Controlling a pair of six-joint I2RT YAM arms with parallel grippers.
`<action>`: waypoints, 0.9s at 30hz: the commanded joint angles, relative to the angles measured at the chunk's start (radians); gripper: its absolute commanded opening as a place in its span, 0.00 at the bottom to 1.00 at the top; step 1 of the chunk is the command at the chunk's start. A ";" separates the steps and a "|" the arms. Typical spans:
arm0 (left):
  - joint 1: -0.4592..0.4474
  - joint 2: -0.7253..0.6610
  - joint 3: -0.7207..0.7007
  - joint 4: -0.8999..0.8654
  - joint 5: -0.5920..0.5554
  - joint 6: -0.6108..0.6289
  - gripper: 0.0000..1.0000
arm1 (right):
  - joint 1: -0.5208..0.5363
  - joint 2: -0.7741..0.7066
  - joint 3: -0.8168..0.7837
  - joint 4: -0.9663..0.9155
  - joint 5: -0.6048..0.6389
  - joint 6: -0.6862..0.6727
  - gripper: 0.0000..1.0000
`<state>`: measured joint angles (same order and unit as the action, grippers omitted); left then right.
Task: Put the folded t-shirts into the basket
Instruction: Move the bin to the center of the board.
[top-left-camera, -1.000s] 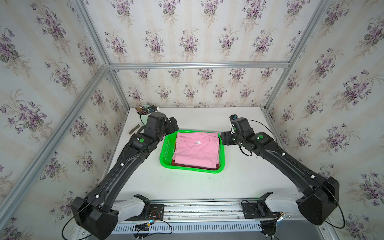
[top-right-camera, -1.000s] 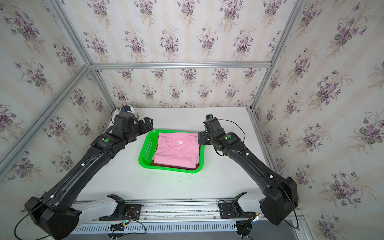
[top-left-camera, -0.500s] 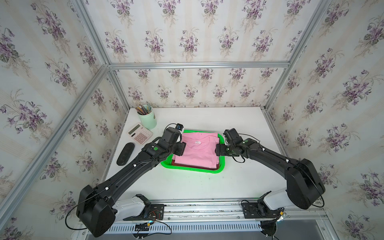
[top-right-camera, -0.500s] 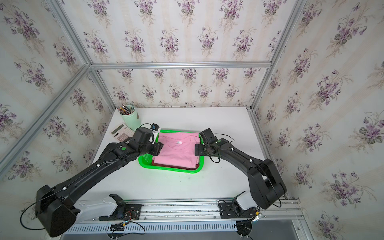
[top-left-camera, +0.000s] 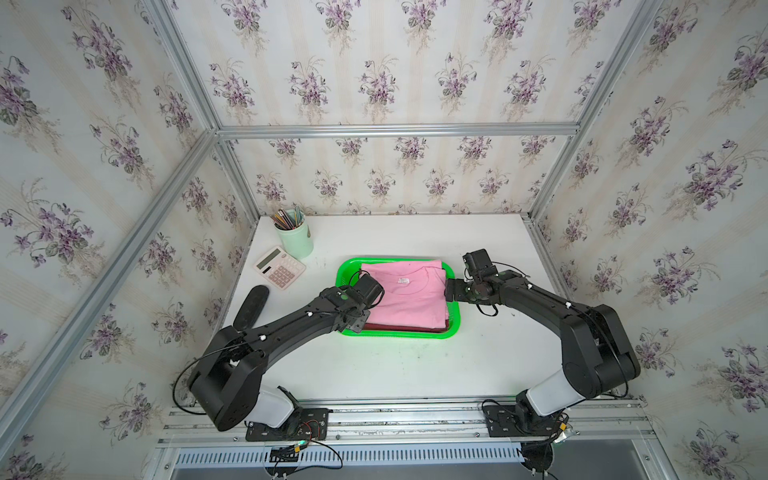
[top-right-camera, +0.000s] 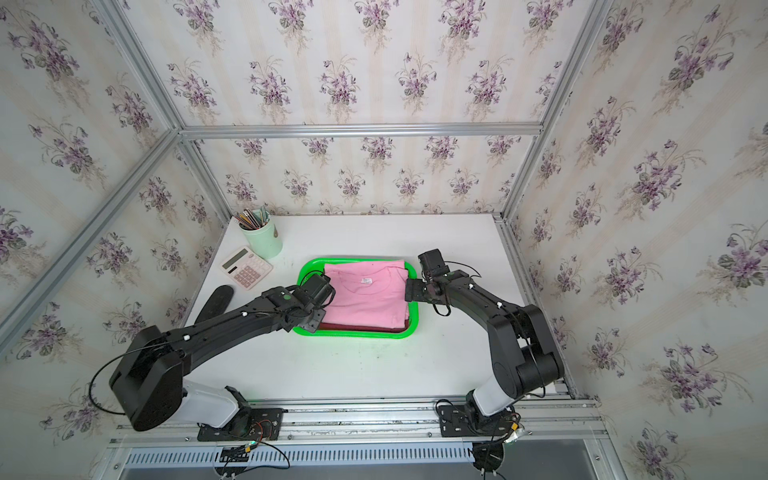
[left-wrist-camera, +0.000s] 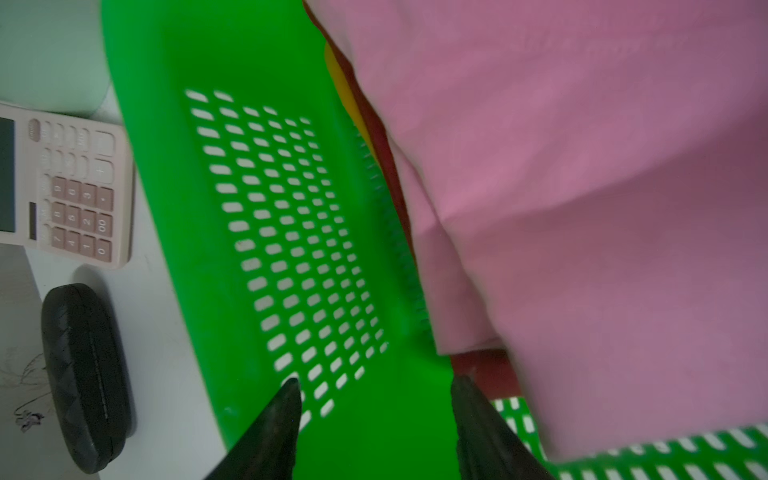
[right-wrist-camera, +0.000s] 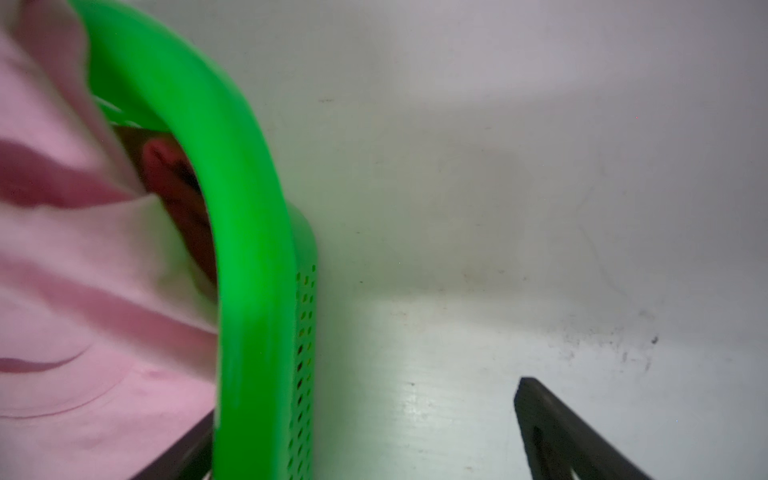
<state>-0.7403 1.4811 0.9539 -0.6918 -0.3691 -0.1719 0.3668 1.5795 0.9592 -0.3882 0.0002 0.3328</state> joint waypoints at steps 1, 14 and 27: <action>-0.036 0.064 0.029 -0.085 -0.043 -0.069 0.60 | -0.004 0.009 0.039 0.003 0.033 -0.030 0.96; -0.068 -0.237 0.080 -0.136 0.028 -0.273 0.59 | 0.069 -0.257 0.051 0.050 -0.394 0.020 0.65; 0.324 -0.529 -0.124 -0.007 0.304 -0.386 0.60 | 0.512 0.120 0.263 0.107 -0.489 0.058 0.04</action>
<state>-0.4541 0.9699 0.8612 -0.7456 -0.1673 -0.5327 0.8604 1.6375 1.1957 -0.2901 -0.5076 0.3866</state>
